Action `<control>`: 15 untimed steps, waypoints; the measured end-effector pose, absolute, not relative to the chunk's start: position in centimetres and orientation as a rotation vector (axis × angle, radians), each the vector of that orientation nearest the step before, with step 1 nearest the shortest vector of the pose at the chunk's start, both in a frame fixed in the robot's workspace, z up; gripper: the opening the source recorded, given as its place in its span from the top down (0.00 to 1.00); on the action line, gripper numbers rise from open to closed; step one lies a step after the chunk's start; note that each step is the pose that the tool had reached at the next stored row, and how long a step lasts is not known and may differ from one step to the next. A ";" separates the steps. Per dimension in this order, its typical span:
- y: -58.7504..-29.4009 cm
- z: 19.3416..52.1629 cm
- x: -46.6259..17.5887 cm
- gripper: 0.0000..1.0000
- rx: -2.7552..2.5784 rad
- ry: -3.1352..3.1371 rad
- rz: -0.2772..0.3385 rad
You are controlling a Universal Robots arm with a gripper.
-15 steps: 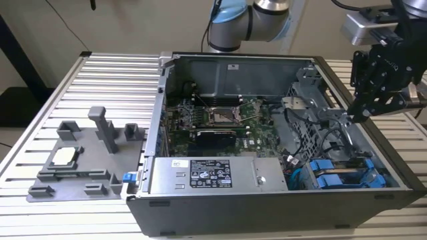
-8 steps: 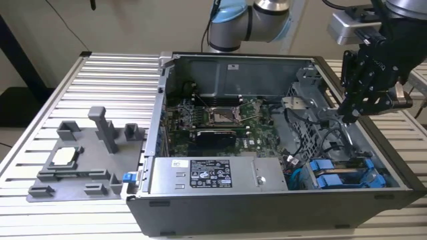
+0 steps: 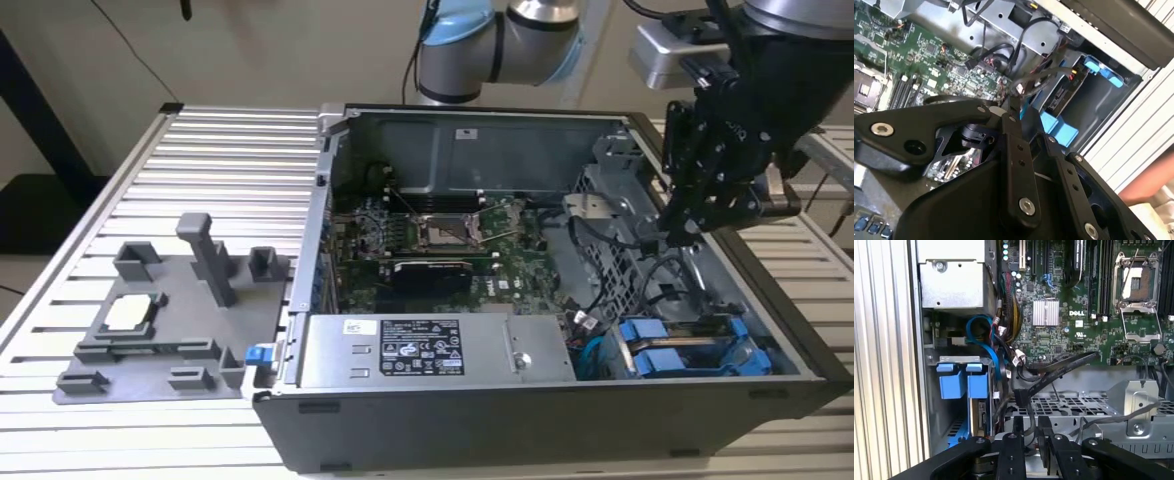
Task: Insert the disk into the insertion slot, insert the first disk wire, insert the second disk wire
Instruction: 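Insert the first disk wire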
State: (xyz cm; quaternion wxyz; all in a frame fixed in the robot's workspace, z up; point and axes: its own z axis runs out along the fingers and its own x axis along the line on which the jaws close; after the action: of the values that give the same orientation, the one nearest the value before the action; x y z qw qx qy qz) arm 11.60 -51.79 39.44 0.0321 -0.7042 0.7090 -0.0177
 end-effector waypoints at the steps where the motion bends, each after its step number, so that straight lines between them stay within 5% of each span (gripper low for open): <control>1: -51.8 39.4 11.4 0.73 -2.175 2.182 -0.061; 7: -51.6 39.4 10.8 0.73 -2.247 2.170 -0.132; 15: -50.8 39.4 10.2 0.73 -2.302 2.124 -0.149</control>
State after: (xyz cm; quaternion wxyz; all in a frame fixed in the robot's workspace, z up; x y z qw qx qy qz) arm 10.19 -50.80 39.44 0.0027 -0.7341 0.6774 -0.0476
